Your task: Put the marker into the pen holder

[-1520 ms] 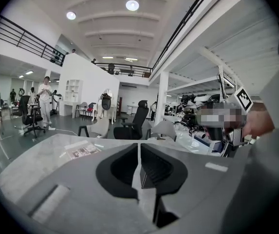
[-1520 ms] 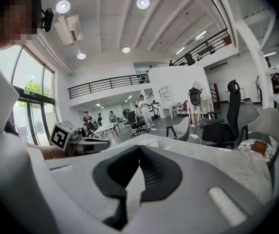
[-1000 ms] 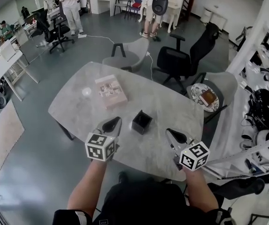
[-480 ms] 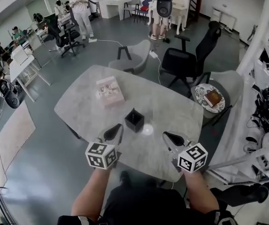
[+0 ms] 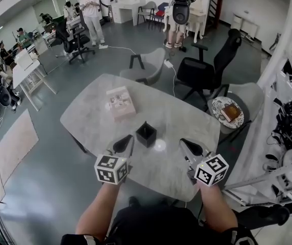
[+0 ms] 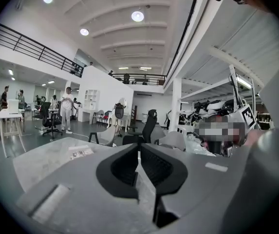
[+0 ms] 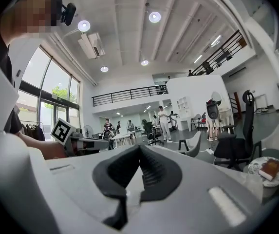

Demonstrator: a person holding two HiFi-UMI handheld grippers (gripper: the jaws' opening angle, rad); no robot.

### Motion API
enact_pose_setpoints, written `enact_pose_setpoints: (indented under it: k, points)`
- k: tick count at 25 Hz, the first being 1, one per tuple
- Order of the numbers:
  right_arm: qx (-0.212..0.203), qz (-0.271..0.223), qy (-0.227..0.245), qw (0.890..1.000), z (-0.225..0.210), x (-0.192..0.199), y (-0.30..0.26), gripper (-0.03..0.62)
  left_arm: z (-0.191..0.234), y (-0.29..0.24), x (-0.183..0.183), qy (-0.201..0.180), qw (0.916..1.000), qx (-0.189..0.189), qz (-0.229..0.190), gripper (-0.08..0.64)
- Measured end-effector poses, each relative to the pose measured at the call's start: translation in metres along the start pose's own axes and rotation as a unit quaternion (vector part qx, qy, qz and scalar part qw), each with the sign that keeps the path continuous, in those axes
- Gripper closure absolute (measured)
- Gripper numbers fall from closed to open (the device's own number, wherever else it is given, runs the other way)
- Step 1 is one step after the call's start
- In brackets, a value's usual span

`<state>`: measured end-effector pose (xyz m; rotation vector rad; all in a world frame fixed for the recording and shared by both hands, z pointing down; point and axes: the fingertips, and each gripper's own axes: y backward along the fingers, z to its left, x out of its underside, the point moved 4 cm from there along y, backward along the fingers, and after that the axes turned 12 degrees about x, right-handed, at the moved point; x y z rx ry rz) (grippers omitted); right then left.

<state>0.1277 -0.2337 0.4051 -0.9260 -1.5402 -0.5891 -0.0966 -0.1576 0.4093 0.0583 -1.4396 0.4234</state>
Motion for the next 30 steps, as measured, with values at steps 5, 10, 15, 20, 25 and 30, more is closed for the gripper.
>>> enact_pose_setpoints:
  k: [5,10,15,20,25,30]
  points:
    - [0.01,-0.028,-0.002,1.0,0.015,-0.018,-0.015,0.591,0.019,0.007,-0.018,-0.005,0.9998,-0.002,-0.017,0.535]
    - [0.01,-0.033,0.01,0.999,0.041,-0.013,-0.022,0.591,0.033,0.019,-0.021,0.008,0.9997,0.001,-0.023,0.535]
    - [0.018,-0.021,0.015,1.0,0.048,-0.002,-0.025,0.591,0.047,0.025,-0.02,-0.001,0.9998,0.003,-0.019,0.537]
    - [0.021,-0.012,0.019,1.0,0.048,0.001,-0.03,0.591,0.06,0.029,-0.011,-0.002,0.9999,-0.007,-0.015,0.537]
    - [0.023,-0.009,0.016,1.0,0.048,0.002,-0.033,0.591,0.067,0.031,-0.006,0.004,0.9999,-0.008,-0.012,0.537]
    - [0.025,-0.008,0.014,1.0,0.051,0.004,-0.036,0.591,0.071,0.035,-0.003,0.004,0.9999,-0.008,-0.008,0.538]
